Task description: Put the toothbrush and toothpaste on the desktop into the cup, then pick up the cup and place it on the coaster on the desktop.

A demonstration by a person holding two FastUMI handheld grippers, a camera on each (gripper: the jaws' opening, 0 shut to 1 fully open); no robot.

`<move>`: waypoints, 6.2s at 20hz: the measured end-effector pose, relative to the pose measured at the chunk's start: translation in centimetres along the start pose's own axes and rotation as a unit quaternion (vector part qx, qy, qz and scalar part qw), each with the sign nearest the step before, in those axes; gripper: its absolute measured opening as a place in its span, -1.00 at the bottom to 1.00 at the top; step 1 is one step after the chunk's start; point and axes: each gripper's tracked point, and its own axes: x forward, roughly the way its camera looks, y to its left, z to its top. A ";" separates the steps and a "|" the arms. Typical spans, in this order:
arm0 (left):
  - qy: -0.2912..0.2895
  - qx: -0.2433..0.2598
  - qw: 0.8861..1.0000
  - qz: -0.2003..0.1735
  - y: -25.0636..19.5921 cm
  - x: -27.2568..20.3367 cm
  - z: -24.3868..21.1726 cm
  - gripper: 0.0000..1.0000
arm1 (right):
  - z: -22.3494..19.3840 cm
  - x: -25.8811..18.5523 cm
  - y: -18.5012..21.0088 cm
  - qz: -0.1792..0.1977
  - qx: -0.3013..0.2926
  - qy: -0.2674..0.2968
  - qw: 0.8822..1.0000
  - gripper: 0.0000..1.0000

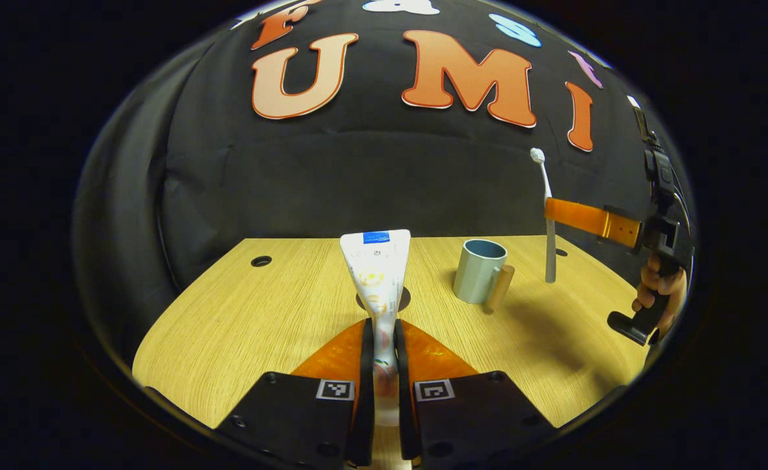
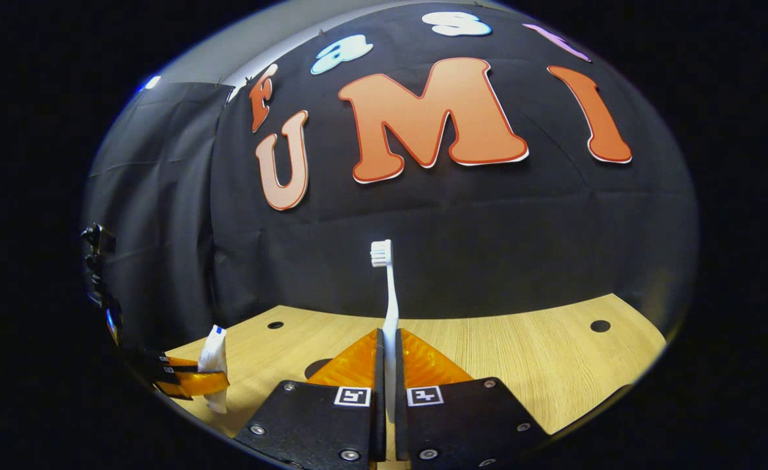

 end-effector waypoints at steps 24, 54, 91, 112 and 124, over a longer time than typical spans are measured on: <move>0.000 -0.020 1.000 0.006 1.1 2.2 -0.8 -0.60 | -0.4 8.9 -2.9 -0.005 0.101 -0.052 0.993 -0.89; -0.038 -0.015 0.999 0.008 -1.9 2.7 1.3 -0.60 | -7.8 7.1 -4.3 -0.031 0.035 0.093 0.995 0.05; -0.218 -0.046 0.972 -0.074 -15.8 14.0 16.7 -0.62 | -8.9 -9.4 -11.3 -0.026 -0.014 0.073 0.997 0.92; -0.144 -0.036 0.984 -0.102 -17.4 20.9 10.9 -0.54 | -10.4 -9.1 -12.9 -0.045 -0.011 0.084 0.995 0.92; -0.104 -0.023 0.987 -0.118 -14.4 13.9 9.7 0.34 | -8.2 -8.6 -9.7 -0.043 -0.011 0.077 0.996 0.91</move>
